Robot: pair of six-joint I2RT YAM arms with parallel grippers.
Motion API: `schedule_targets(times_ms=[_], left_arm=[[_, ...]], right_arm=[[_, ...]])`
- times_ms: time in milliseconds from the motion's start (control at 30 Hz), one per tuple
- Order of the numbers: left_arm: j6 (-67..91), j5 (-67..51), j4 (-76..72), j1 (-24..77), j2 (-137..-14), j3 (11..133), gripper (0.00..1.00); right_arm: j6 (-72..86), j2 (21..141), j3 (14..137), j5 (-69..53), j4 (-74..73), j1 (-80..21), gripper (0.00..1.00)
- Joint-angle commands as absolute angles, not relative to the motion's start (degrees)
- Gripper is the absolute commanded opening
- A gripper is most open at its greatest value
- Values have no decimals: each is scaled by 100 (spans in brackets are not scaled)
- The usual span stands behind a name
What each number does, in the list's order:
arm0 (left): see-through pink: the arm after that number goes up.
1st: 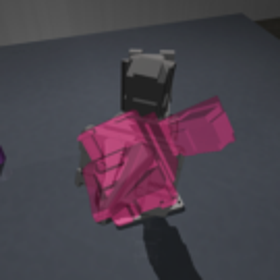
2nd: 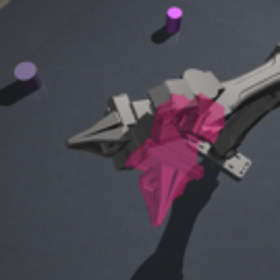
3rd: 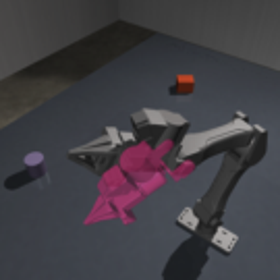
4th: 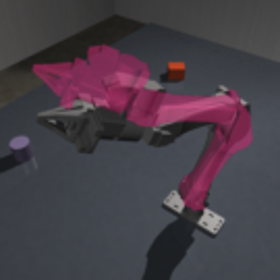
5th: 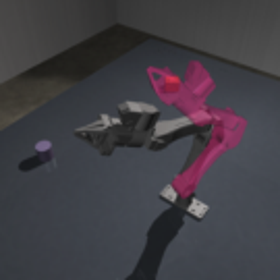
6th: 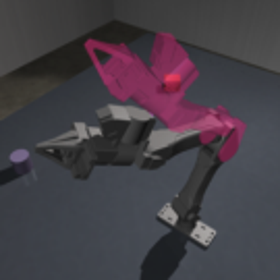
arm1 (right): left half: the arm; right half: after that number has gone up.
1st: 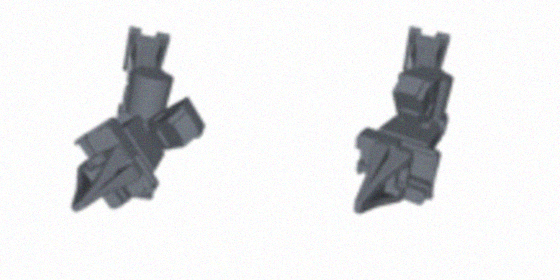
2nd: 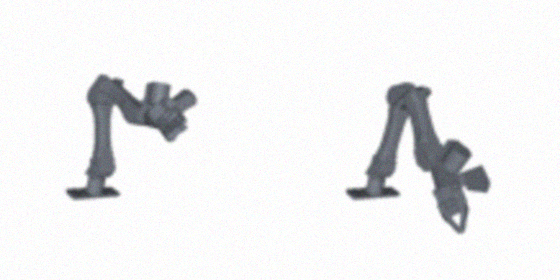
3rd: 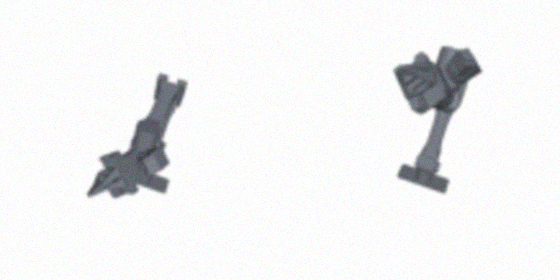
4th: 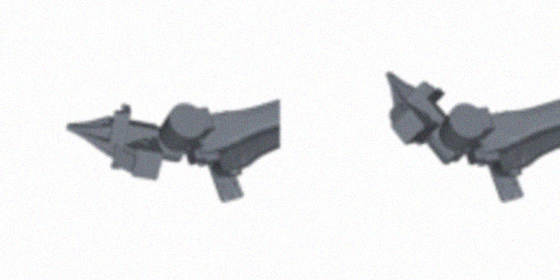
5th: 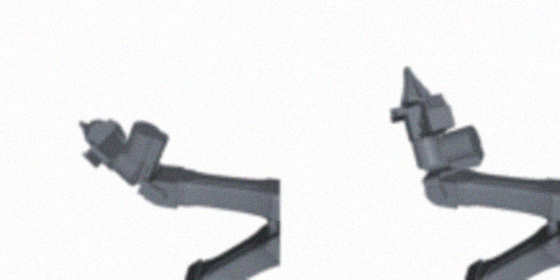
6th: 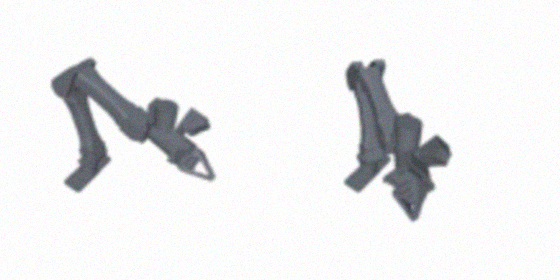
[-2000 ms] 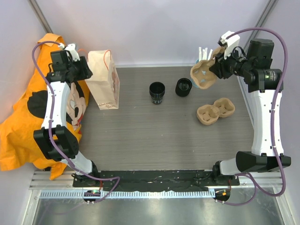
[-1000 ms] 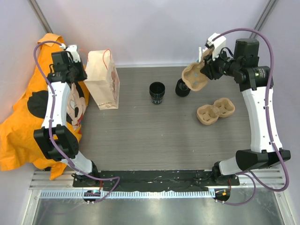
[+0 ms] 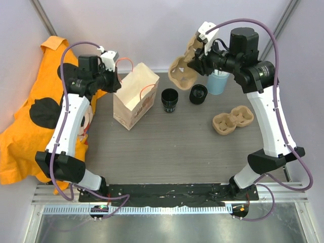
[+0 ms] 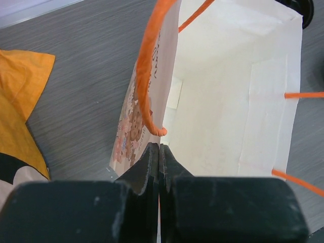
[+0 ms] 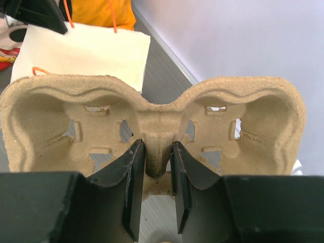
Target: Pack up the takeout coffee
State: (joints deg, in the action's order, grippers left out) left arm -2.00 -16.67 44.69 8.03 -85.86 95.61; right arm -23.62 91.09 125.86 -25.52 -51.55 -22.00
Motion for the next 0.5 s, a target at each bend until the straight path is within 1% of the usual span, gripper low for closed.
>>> schedule_targets(times_ms=[0, 233, 467], left_arm=[[-220, -1925, 4641, 835, -8192, 9756, 0], [-36, -1942, 4737, 984, -7972, 9370, 0], [132, -2030, 4843, 1204, -7945, 9246, 0]], right_arm=[[-2048, 9263, 13016, -2654, -4694, -2478, 31], [-1697, 9729, 13289, -2681, -4465, -2979, 30], [-1503, 10151, 13860, -2575, -4325, -3366, 30]])
